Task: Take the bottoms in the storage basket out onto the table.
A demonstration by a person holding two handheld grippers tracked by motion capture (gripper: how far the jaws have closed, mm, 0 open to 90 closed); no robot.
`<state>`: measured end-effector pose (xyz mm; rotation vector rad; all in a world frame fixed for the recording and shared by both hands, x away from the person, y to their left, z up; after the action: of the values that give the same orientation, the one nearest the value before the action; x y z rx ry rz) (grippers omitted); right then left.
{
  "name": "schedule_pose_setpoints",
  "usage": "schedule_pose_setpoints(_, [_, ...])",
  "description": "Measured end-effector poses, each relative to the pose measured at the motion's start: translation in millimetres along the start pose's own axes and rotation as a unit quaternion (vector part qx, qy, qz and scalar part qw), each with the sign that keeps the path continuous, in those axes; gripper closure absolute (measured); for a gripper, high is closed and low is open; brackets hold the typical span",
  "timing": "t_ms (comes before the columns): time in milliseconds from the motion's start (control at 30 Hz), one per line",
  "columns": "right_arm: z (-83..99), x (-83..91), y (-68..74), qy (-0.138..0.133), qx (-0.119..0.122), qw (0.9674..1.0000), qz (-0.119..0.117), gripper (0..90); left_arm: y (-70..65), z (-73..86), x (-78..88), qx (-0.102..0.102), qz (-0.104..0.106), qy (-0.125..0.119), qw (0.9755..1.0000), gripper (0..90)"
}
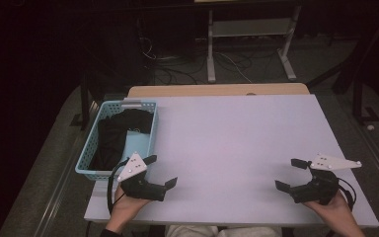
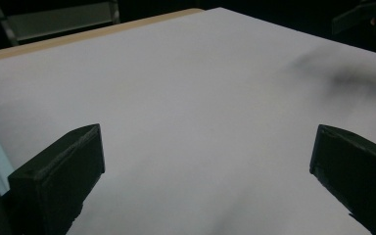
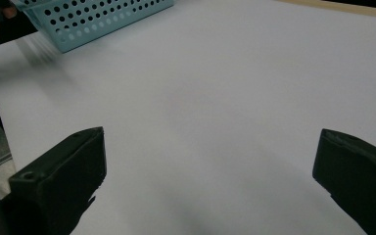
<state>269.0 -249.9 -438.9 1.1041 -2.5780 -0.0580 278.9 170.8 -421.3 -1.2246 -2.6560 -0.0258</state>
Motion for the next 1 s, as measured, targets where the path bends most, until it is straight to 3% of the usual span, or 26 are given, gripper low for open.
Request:
schedule_pose_setpoints(433, [0.1,0.0,1.2,0.003,0.004,1.0,-0.004,0.0,0.5,-0.4,0.9,-0.001,0.001,0.004,1.0,0.0])
schedule_pose_setpoints(1000, [1.3,-1.5,3.3,0.011,0.007,0.9999,-0.01,0.0,-1.7,-3.1,-0.2,-0.008,0.012,0.031,0.9994,0.0])
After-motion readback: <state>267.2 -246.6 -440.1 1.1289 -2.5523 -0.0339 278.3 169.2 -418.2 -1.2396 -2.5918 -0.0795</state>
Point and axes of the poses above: each handheld gripper's, and its own axes: x roughly backward along the jaws, z roughly out of its underside, y roughly to its left, the point moved 5 cm from there along -x, roughly forward along the jaws, and after that the axes turned 12 degrees about -y, right-handed, at the moved point
